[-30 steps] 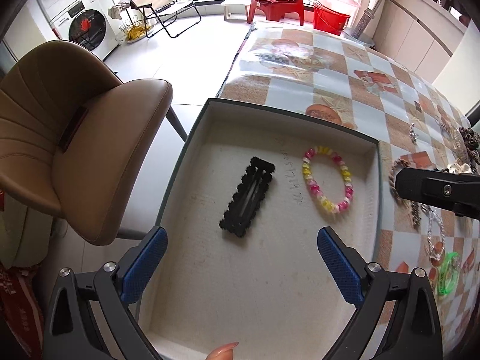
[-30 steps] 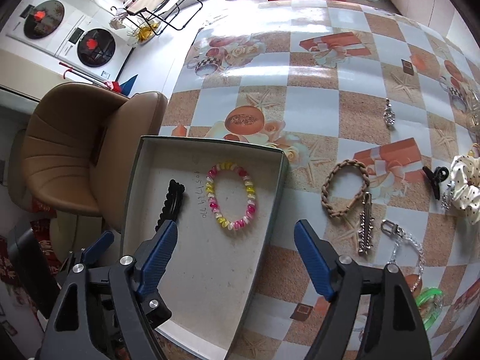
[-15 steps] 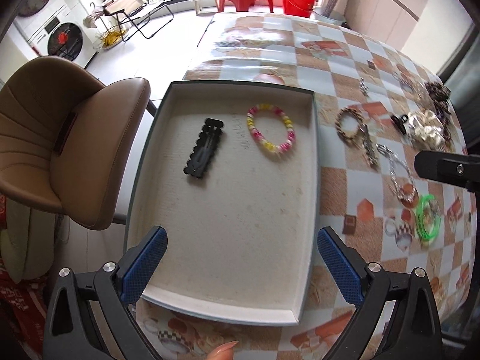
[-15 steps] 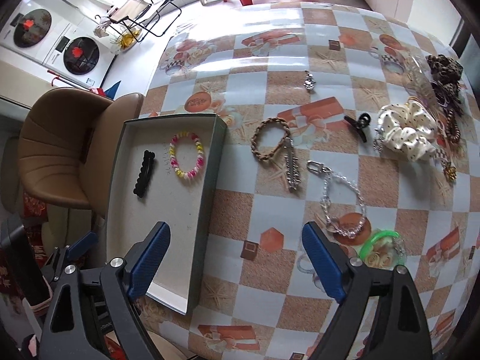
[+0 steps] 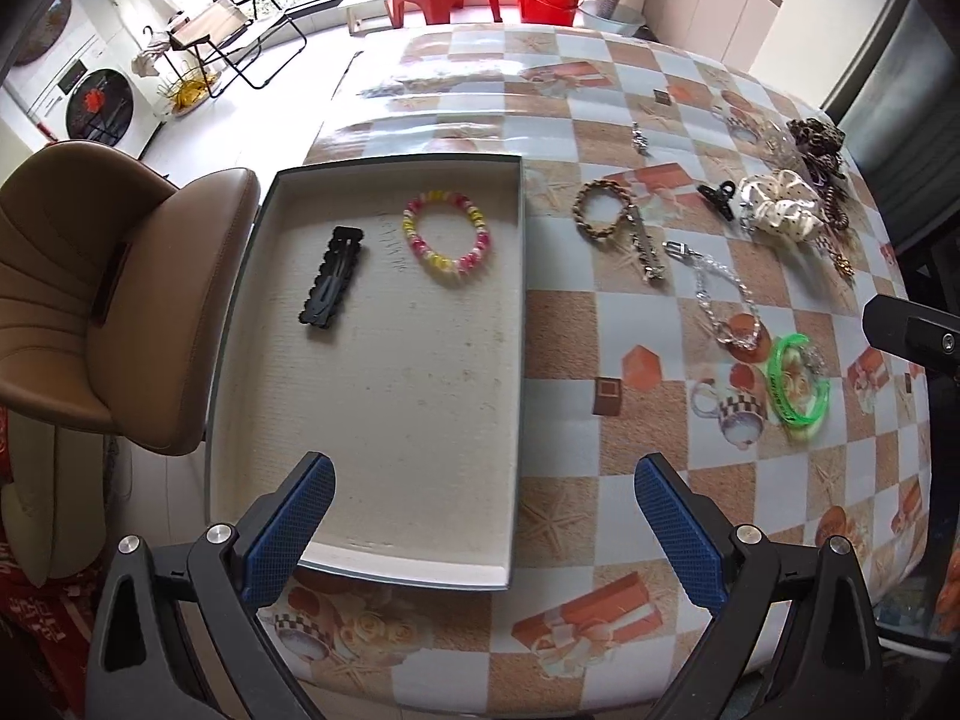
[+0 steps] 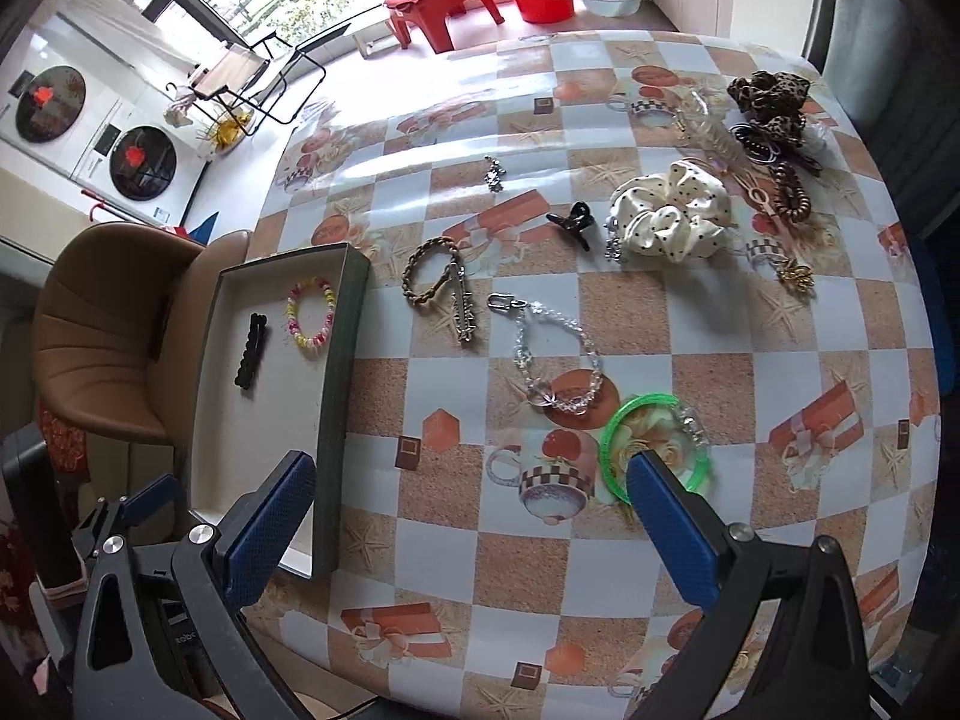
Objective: Organize jewelry
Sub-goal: 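Withdraw both tools from the tray back over the remaining jewelry, then grasp the clear crystal chain with the left tool while the right grasps the polka-dot scrunchie, then carry the crystal chain and scrunchie into the grey tray and open both tools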
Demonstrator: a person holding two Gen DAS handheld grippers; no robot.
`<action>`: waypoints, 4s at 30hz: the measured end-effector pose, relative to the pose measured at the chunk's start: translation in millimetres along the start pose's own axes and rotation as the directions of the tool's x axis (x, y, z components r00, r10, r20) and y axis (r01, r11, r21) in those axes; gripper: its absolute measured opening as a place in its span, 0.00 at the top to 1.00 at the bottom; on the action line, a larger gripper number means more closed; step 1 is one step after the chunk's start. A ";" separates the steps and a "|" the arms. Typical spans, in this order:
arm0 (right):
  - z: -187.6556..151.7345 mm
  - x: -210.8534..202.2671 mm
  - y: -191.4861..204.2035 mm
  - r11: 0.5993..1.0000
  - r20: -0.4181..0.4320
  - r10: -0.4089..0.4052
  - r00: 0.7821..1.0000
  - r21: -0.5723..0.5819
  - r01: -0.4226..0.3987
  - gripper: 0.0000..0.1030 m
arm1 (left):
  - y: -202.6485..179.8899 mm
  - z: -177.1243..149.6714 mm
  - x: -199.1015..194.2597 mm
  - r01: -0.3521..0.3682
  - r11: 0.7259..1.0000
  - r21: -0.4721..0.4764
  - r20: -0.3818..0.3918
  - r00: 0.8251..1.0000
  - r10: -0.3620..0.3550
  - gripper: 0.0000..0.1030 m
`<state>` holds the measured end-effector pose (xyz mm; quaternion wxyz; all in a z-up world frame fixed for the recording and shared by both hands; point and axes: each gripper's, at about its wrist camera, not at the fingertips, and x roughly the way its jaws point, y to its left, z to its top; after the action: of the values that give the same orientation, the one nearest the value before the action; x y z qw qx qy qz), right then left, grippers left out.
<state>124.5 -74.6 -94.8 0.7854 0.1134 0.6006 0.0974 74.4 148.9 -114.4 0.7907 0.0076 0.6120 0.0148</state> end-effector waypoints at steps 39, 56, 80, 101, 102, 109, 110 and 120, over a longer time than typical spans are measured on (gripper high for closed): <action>-4.7 11.1 -145.3 0.972 -0.136 -0.086 0.987 0.204 0.113 0.00 | -83.6 17.3 39.8 0.093 0.996 0.004 -0.080 0.992 -0.093 0.01; 69.8 49.0 -158.1 0.980 -0.094 -0.070 0.993 0.178 0.086 0.00 | -126.3 67.3 105.4 0.137 0.988 -0.069 -0.093 0.985 -0.143 0.02; 127.8 121.2 -153.7 0.984 -0.111 -0.037 0.993 0.170 0.056 0.40 | -171.0 95.3 144.8 0.019 0.993 -0.120 -0.130 0.991 -0.035 0.13; 97.4 70.8 -144.1 0.991 -0.036 0.006 0.999 0.131 -0.002 0.90 | -167.8 87.0 113.1 0.138 0.990 -0.031 -0.061 0.988 -0.140 0.85; 94.0 67.5 -143.7 0.991 -0.035 0.013 0.999 0.134 -0.008 0.90 | -167.4 86.4 108.4 0.150 0.988 -0.023 -0.055 0.987 -0.151 0.85; 67.4 40.3 -138.8 0.988 -0.039 0.036 0.999 0.151 -0.030 0.90 | -147.3 73.5 75.2 0.199 0.980 0.005 -0.019 0.980 -0.199 0.85; 64.0 37.5 -137.3 0.987 -0.042 0.040 0.998 0.155 -0.033 0.90 | -141.0 69.2 72.1 0.203 0.979 0.007 -0.016 0.979 -0.203 0.85; 38.5 15.5 -102.5 0.991 -0.056 0.049 0.997 0.130 -0.042 0.90 | -84.6 42.1 18.7 0.214 0.977 0.011 0.033 0.976 -0.214 0.85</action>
<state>167.5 -170.4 -129.6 0.7561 0.1745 0.6257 0.0796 121.0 65.2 -124.5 0.7981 -0.0551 0.5956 -0.0727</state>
